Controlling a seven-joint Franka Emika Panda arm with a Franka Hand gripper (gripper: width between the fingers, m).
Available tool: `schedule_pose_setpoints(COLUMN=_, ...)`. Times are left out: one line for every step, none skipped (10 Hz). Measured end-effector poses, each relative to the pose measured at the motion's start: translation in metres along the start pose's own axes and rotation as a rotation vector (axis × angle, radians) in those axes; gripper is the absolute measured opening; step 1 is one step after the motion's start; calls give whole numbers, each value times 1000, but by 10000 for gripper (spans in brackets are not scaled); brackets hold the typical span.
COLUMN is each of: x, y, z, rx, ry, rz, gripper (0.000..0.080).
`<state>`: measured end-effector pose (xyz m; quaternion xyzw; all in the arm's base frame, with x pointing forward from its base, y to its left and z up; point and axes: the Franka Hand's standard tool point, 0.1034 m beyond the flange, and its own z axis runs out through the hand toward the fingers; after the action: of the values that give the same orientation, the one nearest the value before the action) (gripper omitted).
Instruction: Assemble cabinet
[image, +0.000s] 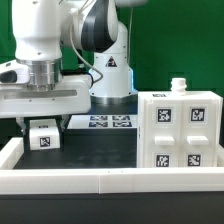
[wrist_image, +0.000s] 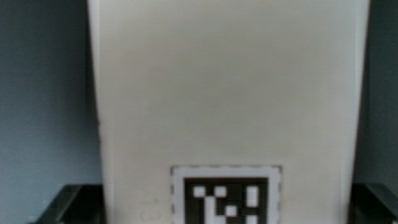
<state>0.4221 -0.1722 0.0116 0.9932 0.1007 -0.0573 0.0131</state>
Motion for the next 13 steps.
schedule_pose_setpoints(x=0, y=0, z=0, rx=0, ry=0, rz=0, gripper=560)
schedule_pose_setpoints(x=0, y=0, z=0, rx=0, ry=0, rz=0, gripper=561)
schedule_pose_setpoints(x=0, y=0, z=0, rx=0, ry=0, rz=0, gripper=561)
schedule_pose_setpoints(x=0, y=0, z=0, rx=0, ry=0, rz=0, gripper=561)
schedule_pose_setpoints(x=1, y=-2, z=-2, rx=0, ry=0, rz=-2, gripper=561)
schedule_pose_setpoints(x=7, y=-16, z=-21, rx=9, ry=6, rz=6, gripper=561)
schedule_pose_setpoints(x=12, y=-35, z=-48, rx=21, ry=17, rz=-5, gripper=561)
schedule_pose_setpoints(x=15, y=-48, z=-66, rx=25, ry=31, rz=-7, gripper=561)
schedule_pose_setpoints(x=20, y=-65, z=-86, rx=34, ry=40, rz=35, gripper=561)
schedule_pose_setpoints(x=29, y=-88, z=-110, rx=42, ry=48, rz=61, gripper=563)
schedule_pose_setpoints(x=37, y=-105, z=-127, rx=35, ry=61, rz=71, gripper=563)
schedule_pose_setpoints(x=44, y=-120, z=-138, rx=35, ry=55, rz=104, gripper=563)
schedule_pose_setpoints(x=56, y=-136, z=-154, rx=39, ry=42, rz=138, gripper=563)
